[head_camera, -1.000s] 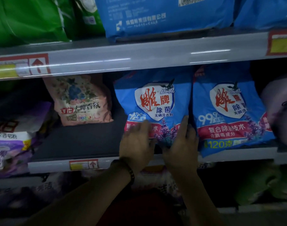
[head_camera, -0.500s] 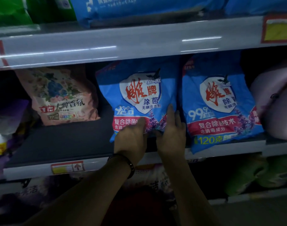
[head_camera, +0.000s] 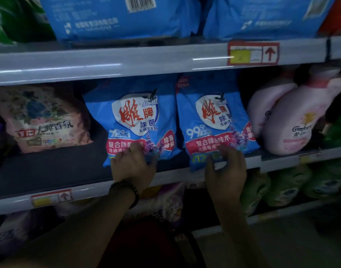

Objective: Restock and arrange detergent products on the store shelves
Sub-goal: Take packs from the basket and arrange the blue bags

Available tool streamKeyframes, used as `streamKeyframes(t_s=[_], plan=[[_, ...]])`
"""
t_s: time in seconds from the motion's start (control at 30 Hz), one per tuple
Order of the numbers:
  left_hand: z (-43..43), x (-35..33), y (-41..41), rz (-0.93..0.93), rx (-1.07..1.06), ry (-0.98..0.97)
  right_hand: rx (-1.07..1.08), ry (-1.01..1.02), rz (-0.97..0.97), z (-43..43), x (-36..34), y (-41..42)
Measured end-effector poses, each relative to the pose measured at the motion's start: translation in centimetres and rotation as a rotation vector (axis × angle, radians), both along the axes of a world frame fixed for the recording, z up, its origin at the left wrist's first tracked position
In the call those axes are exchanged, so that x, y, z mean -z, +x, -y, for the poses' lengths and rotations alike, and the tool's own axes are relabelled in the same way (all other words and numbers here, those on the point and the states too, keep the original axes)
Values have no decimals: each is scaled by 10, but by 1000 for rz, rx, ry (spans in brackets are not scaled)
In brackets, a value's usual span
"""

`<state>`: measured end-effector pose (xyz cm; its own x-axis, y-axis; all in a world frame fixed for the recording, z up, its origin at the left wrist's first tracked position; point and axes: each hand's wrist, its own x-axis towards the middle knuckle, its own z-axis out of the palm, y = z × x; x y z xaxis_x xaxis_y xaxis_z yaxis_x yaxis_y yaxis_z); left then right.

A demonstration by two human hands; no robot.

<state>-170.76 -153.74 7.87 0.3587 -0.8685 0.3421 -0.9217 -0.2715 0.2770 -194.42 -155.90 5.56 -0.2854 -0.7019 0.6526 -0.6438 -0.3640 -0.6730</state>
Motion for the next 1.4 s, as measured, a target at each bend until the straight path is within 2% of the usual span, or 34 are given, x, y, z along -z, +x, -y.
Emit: streamKeyframes(t_s=[0.03, 0.1, 0.17, 0.23, 0.37, 0.5, 0.67, 0.73, 0.83, 0.93, 1.0, 1.03, 1.1, 1.2, 1.3, 1.4], plan=[[-2, 1, -10, 14, 52, -105, 35, 9, -5, 0, 5, -11], [-3, 3, -38, 86, 299, -236, 62, 17, -58, 0, 15, -27], [2, 0, -68, 105, 539, -239, 26, 32, -105, 1, 25, -34], [16, -2, -89, 92, 616, -170, -33, 52, -122, 2, 32, -32], [43, 2, -98, 161, 562, 62, -62, 152, -157, 5, 43, -18], [65, 4, -95, 139, 613, 118, -76, 218, -276, 5, 54, -3], [91, -14, -97, 282, 509, 204, -150, 417, -476, 23, 44, 7], [94, -13, -103, 316, 471, 234, -162, 455, -445, 27, 33, 10], [98, -12, -102, 349, 455, 245, -185, 425, -288, 30, 14, 11], [102, -16, -101, 376, 451, 260, 57, 240, -111, 33, 6, -1], [98, -19, -105, 422, 452, 205, 221, 312, -125, 33, 3, -6], [95, -19, -108, 452, 489, 146, 224, 387, -148, 33, 3, -6], [92, -19, -112, 511, 634, 36, 130, 482, -160, 36, 4, -6], [92, -13, -115, 560, 778, 11, 56, 610, -208, 50, 0, -10], [100, -8, -118, 473, 747, 44, 35, 720, -299, 66, -5, -11], [103, -9, -126, 418, 694, 51, -4, 727, -239, 71, -5, -8]])
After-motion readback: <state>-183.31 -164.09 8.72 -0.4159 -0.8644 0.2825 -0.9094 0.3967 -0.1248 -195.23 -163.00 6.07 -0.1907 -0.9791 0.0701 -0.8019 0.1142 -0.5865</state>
